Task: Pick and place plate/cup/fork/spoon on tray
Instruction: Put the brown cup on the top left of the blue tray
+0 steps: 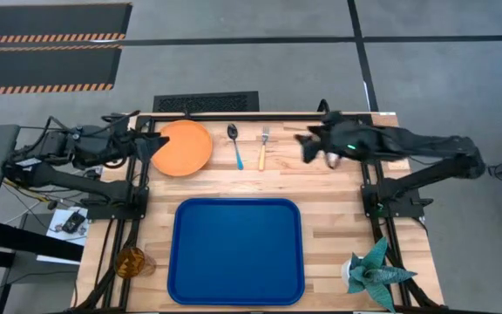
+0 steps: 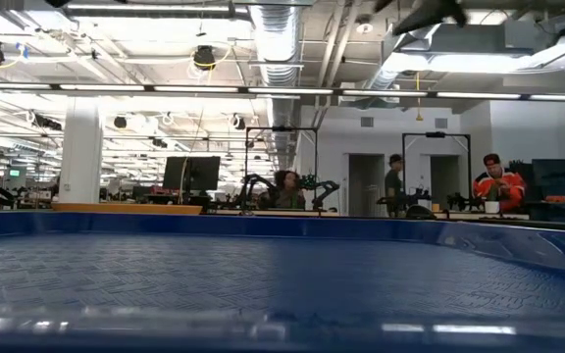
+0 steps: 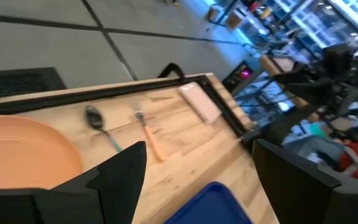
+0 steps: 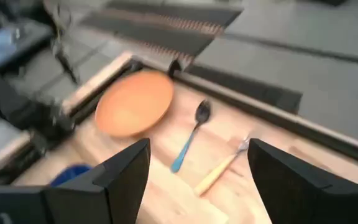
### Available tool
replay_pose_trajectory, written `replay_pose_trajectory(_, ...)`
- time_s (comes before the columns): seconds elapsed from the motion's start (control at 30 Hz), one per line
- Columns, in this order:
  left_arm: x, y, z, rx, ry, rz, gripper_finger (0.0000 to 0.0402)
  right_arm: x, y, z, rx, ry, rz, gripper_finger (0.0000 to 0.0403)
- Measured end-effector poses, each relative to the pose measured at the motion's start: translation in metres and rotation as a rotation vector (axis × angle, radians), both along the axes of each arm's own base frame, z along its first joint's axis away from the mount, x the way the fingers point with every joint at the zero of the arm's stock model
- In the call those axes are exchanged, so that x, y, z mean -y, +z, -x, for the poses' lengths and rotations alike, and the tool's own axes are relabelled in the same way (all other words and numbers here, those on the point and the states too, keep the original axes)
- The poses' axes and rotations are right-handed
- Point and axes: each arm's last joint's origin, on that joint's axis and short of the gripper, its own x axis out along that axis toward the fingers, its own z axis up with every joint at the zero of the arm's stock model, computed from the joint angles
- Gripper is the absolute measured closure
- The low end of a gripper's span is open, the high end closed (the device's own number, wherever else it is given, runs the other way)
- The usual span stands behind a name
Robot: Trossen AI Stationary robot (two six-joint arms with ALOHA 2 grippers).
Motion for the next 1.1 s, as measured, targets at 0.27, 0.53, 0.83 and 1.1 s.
replay_pose_trajectory(0.27,-0.005,-0.018,0.006,-0.187,0.075,0.087,0.012,0.041,-0.02,-0.092,-0.071,0.198,-0.157,0.0108)
replay_pose_trajectory(0.53,0.016,-0.027,-0.012,-0.348,-0.572,0.264,0.0128,0.031,-0.048,-0.148,-0.137,0.594,-0.234,0.0108)
replay_pose_trajectory(0.83,0.059,-0.042,-0.022,-0.6,-0.833,0.471,0.0129,0.031,-0.044,-0.135,-0.203,0.599,-0.249,0.0108)
replay_pose_trajectory(1.1,0.112,-0.053,-0.01,-0.799,-0.948,0.408,0.0129,0.027,-0.038,-0.133,-0.187,0.616,-0.226,0.0108)
